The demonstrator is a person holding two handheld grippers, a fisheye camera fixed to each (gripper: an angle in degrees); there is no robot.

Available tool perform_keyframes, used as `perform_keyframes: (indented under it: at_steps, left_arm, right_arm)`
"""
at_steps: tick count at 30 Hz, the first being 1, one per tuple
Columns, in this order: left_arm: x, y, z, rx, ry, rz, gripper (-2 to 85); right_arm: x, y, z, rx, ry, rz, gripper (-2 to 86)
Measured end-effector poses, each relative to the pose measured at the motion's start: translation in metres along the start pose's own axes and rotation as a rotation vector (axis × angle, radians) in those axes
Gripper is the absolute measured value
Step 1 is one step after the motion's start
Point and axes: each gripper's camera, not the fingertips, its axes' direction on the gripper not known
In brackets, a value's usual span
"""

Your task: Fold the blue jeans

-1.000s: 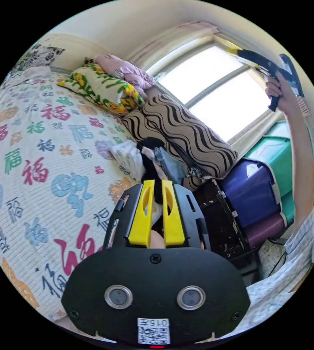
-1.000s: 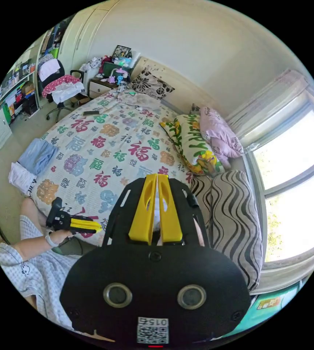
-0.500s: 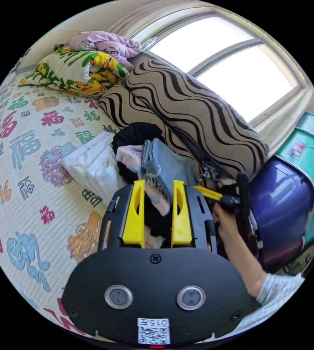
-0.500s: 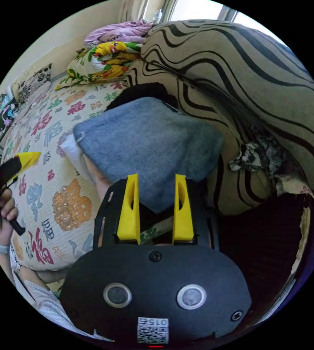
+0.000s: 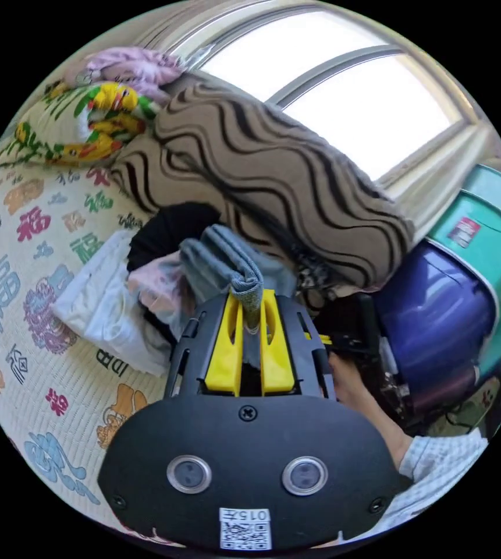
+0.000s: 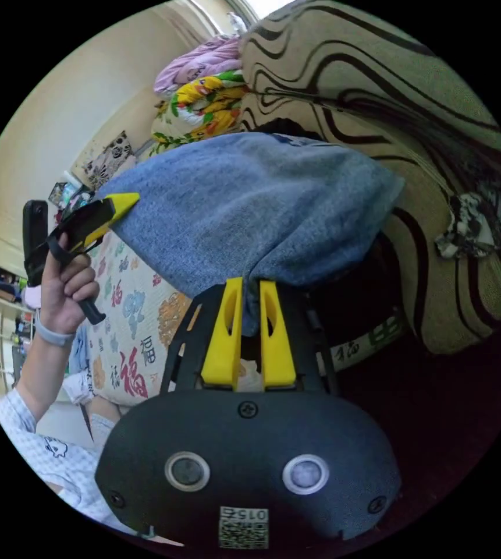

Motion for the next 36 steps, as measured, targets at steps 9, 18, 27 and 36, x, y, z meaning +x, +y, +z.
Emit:
perform_keyframes:
  at_steps: [9, 18, 27, 36]
  left_arm:
    - [0.068, 0.081, -0.292, 0.304, 0.045, 0.176, 4.3]
    - [0.133, 0.198, -0.551, 0.625, -0.146, 0.233, 4.1]
    - [0.076, 0.209, -0.602, 0.434, -0.262, -0.006, 5.5]
    - [-0.101, 0.342, -0.567, 0.280, 0.114, -0.413, 6.3]
  right_arm:
    - [-0.195, 0.071, -0.118, 0.220, -0.248, -0.537, 5.4]
    - [-0.366, 0.142, -0.181, 0.342, -0.570, -0.884, 5.3]
    - [-0.372, 0.141, -0.101, 0.110, -0.943, -0.634, 5.3]
    - [-0.225, 0.201, 0.077, -0.194, -0.506, -0.165, 4.7]
